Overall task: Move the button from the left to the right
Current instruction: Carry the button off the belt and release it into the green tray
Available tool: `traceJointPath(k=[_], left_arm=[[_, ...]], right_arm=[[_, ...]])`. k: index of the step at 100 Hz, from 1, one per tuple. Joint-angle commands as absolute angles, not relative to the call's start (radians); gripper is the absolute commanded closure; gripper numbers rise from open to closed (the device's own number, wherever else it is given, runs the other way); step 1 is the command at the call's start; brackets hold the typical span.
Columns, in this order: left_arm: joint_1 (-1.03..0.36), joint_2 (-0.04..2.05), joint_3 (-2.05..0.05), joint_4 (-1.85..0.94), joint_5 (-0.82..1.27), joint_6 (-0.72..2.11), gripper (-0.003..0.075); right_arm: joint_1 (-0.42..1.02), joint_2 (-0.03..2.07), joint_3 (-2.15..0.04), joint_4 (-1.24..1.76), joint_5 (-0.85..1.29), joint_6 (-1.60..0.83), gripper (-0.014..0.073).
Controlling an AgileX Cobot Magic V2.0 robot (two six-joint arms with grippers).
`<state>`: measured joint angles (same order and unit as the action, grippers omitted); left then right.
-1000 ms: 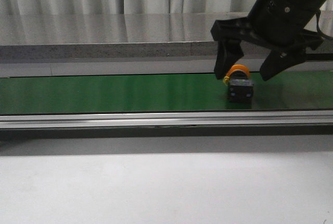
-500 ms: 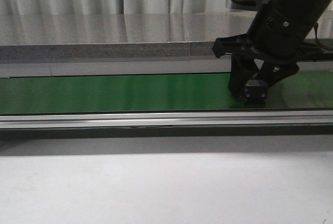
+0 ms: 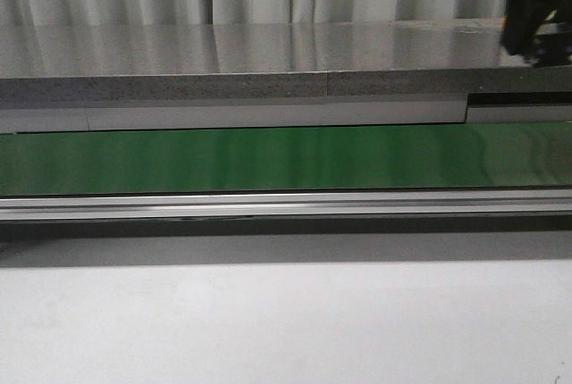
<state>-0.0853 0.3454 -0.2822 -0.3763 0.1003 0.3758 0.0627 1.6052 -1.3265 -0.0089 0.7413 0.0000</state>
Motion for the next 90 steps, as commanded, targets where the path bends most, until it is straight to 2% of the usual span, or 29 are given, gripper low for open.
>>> traceJointPath(k=[1,23,44,90], left_arm=[[-0.096,0.35,-0.31,-0.386,0.02,0.373,0.0739],[-0.096,0.35,-0.31,-0.386,0.02,0.373,0.0739],[-0.096,0.35,-0.31,-0.386,0.02,0.373,0.0739],[-0.096,0.35,-0.31,-0.386,0.02,0.373,0.0739]], right_arm=[[-0.021,1.554,-1.36,-0.055,0.718,-0.012,0.0494],[-0.23,1.557,-1.358,-0.085,0.656,-0.012,0.0494],[-0.363,1.603,-1.358,-0.088,0.623,-0.013,0.0494],[-0.398,1.811,-1.358,-0.074,0.638,-0.057,0.0494]])
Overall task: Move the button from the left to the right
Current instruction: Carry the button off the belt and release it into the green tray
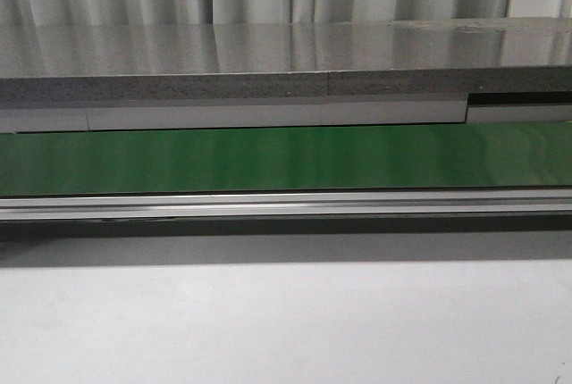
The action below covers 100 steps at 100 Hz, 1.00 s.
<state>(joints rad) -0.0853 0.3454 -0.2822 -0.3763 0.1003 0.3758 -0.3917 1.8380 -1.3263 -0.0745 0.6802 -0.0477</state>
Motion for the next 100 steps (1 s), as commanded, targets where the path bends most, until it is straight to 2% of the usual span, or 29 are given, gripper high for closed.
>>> traceJointPath(k=[1,53,62,86,100], left_arm=[[-0.096,0.35,-0.31,-0.386,0.02,0.373,0.0739],[-0.096,0.35,-0.31,-0.386,0.02,0.373,0.0739],[-0.096,0.35,-0.31,-0.386,0.02,0.373,0.0739],[-0.096,0.35,-0.31,-0.386,0.02,0.373,0.0739],[-0.096,0.35,-0.31,-0.386,0.02,0.373,0.0739]], right_arm=[[-0.398,1.813,-1.358,-0.074,0.638,-0.057,0.0494],[-0.398,1.848,-1.358,-0.041,0.653,-0.058,0.0487],[-0.398,1.848,-1.358,-0.037,0.66,-0.058,0.0428],[-0.398,1.848,-1.358,-0.025,0.66,-0.058,0.017],[-0.398,1.848,-1.358,-0.025,0.66,-0.058,0.0132]])
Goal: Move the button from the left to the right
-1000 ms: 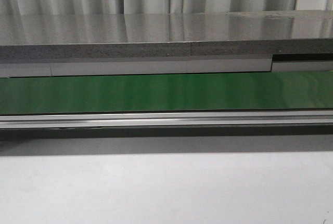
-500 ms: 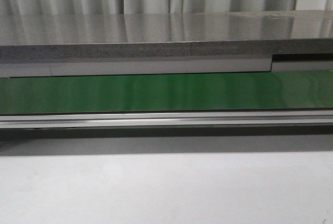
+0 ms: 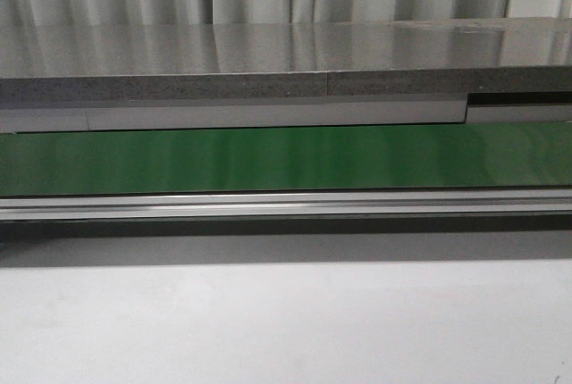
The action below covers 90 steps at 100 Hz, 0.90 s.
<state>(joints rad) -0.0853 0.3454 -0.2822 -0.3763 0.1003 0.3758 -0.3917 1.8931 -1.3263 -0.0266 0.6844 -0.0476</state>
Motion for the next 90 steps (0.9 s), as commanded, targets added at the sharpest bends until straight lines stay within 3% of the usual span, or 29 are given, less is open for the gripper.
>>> traceJointPath(k=[1,47,90], left_arm=[[-0.096,0.35,-0.31,-0.386,0.02,0.373,0.0739],[-0.096,0.35,-0.31,-0.386,0.02,0.373,0.0739],[-0.096,0.35,-0.31,-0.386,0.02,0.373,0.0739]], right_arm=[[-0.398,1.848,-1.358,-0.025,0.66,-0.058,0.0132],[-0.383,1.781,-1.358,0.023,0.611,-0.057,0.0137],[-0.212,1.534,-1.316,0.047,0.472,-0.057,0.0137]])
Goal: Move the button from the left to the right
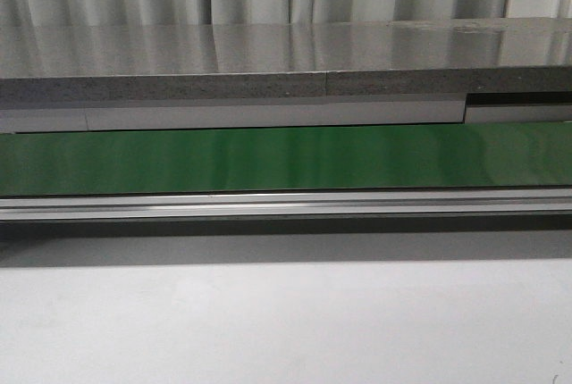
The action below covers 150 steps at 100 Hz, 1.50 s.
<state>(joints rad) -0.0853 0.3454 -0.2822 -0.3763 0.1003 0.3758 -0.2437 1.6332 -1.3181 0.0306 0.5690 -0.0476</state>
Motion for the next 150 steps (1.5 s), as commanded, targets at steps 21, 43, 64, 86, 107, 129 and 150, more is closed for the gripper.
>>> traceJointPath(k=[21,43,64,86,107,129,150], left_arm=[[-0.096,0.35,-0.31,-0.386,0.02,0.373,0.0739],[-0.096,0.35,-0.31,-0.386,0.02,0.373,0.0739],[-0.096,0.35,-0.31,-0.386,0.02,0.373,0.0739],[-0.096,0.35,-0.31,-0.386,0.02,0.373,0.0739],[-0.096,0.35,-0.31,-0.386,0.02,0.373,0.0739],[-0.096,0.35,-0.31,-0.386,0.02,0.373,0.0739],[-0.096,0.35,-0.31,-0.386,0.02,0.373,0.0739]], right_arm=[[-0.111,1.37,-1.112,0.061,0.301,-0.057,0.0137],[-0.034,1.157,-0.818,0.061,0.119,-0.057,0.0137],[0.025,0.913,-0.564,0.071,-0.029,-0.056,0.0139],[0.096,0.653,-0.428,0.116,-0.023,-0.052,0.0139],[0.112,0.47,-0.415,0.118,0.085,-0.052,0.0139],[0.112,0.41,-0.415,0.117,0.168,-0.052,0.0361],[0.112,0.41,-0.415,0.117,0.181,-0.052,0.0663]])
